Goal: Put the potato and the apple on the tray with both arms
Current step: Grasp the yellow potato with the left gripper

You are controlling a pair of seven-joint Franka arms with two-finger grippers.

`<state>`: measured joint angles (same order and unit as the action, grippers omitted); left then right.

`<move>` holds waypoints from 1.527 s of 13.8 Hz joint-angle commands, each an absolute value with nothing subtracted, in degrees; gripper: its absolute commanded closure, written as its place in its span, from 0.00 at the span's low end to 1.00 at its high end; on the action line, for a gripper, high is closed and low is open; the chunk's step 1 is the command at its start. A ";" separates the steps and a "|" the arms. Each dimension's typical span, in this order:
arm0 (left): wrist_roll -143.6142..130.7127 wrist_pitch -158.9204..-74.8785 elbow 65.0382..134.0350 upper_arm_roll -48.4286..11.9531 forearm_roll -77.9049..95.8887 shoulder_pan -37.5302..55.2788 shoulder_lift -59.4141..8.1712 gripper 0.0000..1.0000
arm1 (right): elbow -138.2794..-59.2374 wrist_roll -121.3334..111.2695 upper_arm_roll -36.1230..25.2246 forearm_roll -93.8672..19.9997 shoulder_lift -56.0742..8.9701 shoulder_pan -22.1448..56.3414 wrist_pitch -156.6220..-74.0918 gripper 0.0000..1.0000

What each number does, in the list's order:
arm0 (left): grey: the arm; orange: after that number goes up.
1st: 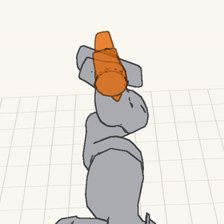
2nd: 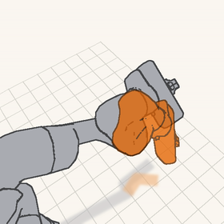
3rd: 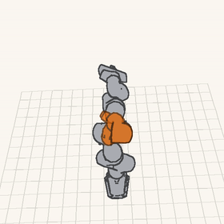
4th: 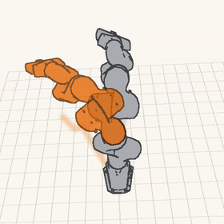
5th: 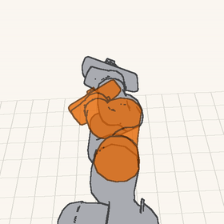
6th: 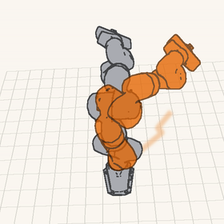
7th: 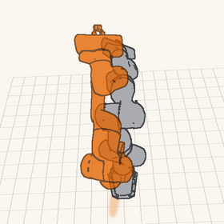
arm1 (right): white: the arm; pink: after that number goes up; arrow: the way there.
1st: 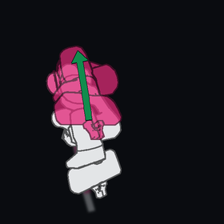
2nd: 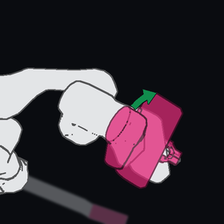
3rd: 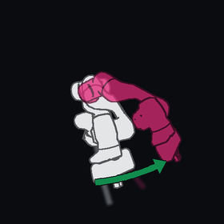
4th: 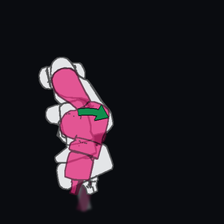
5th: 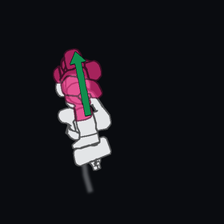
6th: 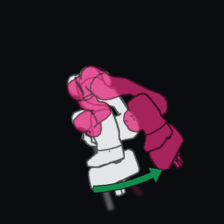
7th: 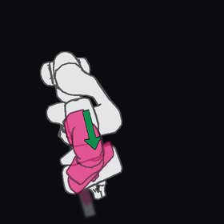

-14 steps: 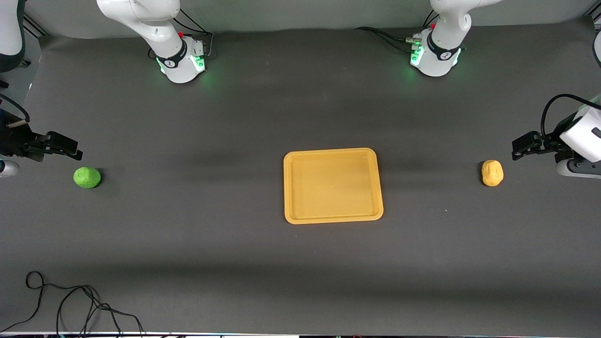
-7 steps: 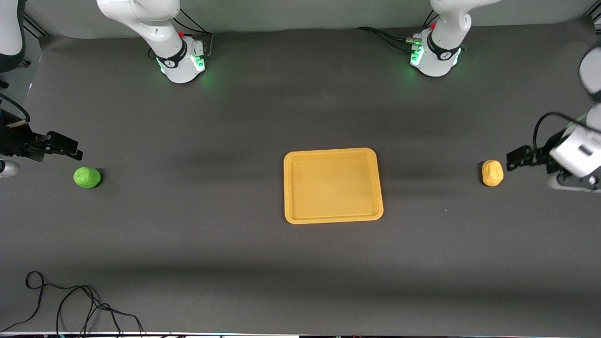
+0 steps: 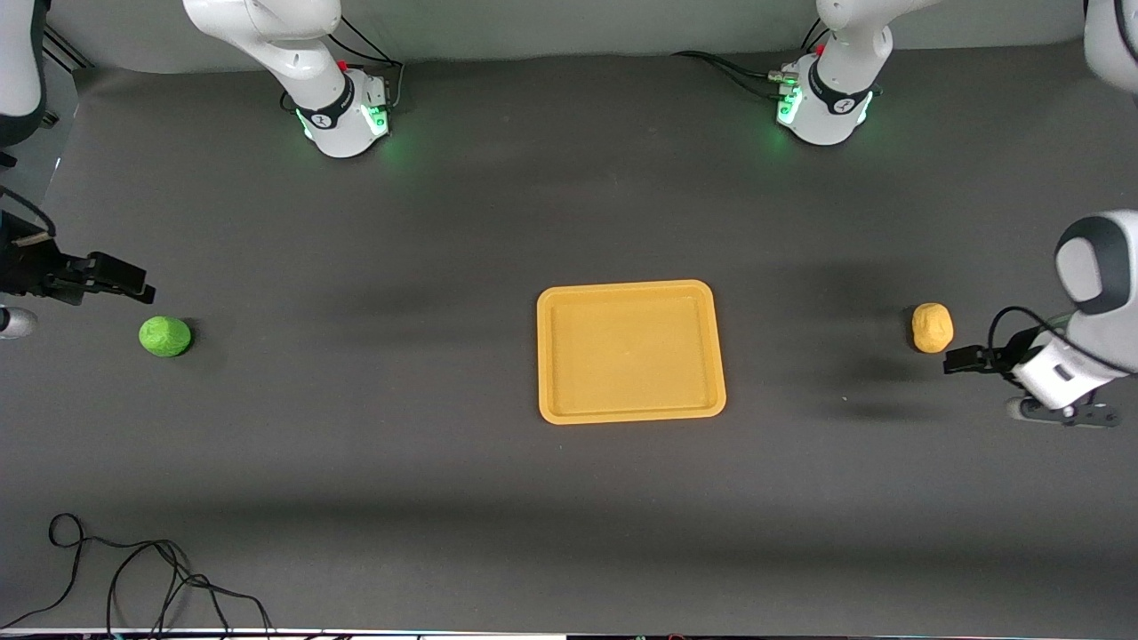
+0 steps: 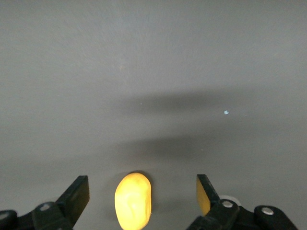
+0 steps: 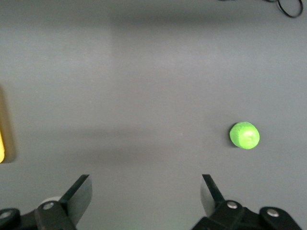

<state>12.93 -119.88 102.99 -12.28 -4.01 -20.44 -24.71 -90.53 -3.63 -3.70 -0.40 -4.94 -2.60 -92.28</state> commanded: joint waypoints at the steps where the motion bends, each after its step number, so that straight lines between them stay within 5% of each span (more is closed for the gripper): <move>1: 16.07 -118.23 104.31 -12.13 -5.19 -22.49 -28.55 0.01 | -94.38 -12.52 -11.04 -1.41 -3.87 -2.90 -96.13 0.00; 7: 20.65 -111.97 110.56 -12.04 -5.19 -25.22 -28.82 0.04 | -99.40 -29.96 -26.79 -1.41 -2.99 -2.81 -101.07 0.00; 8: 20.65 -111.89 110.57 -12.04 -5.19 -25.22 -29.26 0.16 | -101.41 -31.01 -27.76 -1.41 -1.94 -2.81 -102.38 0.00; 9: 20.57 -111.54 110.57 -12.04 -5.19 -25.14 -29.35 0.45 | -104.65 -31.37 -28.21 -1.41 -0.28 -2.81 -104.74 0.00; 12: 19.96 -109.18 109.61 -12.04 -5.19 -25.14 -29.18 0.95 | -112.22 -31.38 -29.00 -1.41 2.55 -2.81 -110.03 0.00; 17: 7.07 -97.40 97.06 -18.61 4.36 -23.38 -26.81 1.00 | -120.05 -31.47 -29.18 -1.58 0.01 -2.64 -121.53 0.00; 21: -5.52 -97.38 92.29 -26.17 8.86 -19.00 -27.24 1.00 | -121.55 -31.64 -29.18 -7.02 -7.18 -2.29 -127.07 0.00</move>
<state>-0.67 -98.31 93.95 -24.09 6.84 -21.45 -26.45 -121.64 -30.33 -28.37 -3.85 -3.19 -3.10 -124.13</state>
